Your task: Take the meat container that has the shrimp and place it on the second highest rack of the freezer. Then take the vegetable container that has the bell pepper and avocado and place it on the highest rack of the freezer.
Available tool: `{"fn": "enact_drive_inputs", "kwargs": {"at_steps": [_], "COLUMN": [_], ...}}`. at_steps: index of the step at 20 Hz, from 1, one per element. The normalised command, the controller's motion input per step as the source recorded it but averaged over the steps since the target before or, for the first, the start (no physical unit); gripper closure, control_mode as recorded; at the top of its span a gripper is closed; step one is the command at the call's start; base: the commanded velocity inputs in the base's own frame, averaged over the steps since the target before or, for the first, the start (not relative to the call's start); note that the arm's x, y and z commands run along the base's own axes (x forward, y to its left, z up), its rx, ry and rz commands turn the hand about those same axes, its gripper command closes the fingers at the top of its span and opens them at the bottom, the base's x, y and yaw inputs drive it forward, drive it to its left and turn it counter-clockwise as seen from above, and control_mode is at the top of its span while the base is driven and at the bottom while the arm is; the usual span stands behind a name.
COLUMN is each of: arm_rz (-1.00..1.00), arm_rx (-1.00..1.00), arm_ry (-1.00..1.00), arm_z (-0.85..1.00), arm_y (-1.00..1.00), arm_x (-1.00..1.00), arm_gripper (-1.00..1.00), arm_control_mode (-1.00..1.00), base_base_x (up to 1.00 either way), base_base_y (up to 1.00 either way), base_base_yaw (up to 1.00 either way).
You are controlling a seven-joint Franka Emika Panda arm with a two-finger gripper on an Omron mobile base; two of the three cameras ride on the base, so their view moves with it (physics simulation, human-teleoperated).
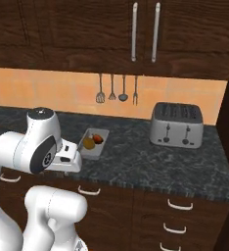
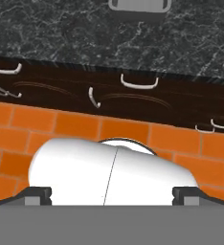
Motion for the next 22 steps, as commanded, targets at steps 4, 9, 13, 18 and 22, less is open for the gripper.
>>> {"fn": "enact_drive_inputs", "kwargs": {"at_steps": [4, 9, 13, 18, 22], "arm_rz": [0.0, 0.0, 0.0, 0.0, 0.0], "arm_rx": [0.0, 0.0, 0.0, 0.0, 0.0], "arm_ry": [0.0, 0.0, 0.0, 0.0, 0.0], "arm_z": [0.0, 0.0, 0.0, 0.0, 0.0], "arm_y": [0.0, 0.0, 0.0, 0.0, 0.0], "arm_x": [0.0, 0.0, 0.0, 0.0, 0.0], "arm_gripper": [-1.0, -1.0, -1.0, -1.0, -1.0], "arm_control_mode": [1.0, 1.0, 1.0, 1.0, 1.0], "base_base_x": [0.16, 0.4, 0.46, 0.49, 0.0], "base_base_y": [0.12, 0.21, 0.19, 0.16, 0.0], "base_base_yaw": [-0.19, -0.08, -0.07, -0.05, 0.0]}}
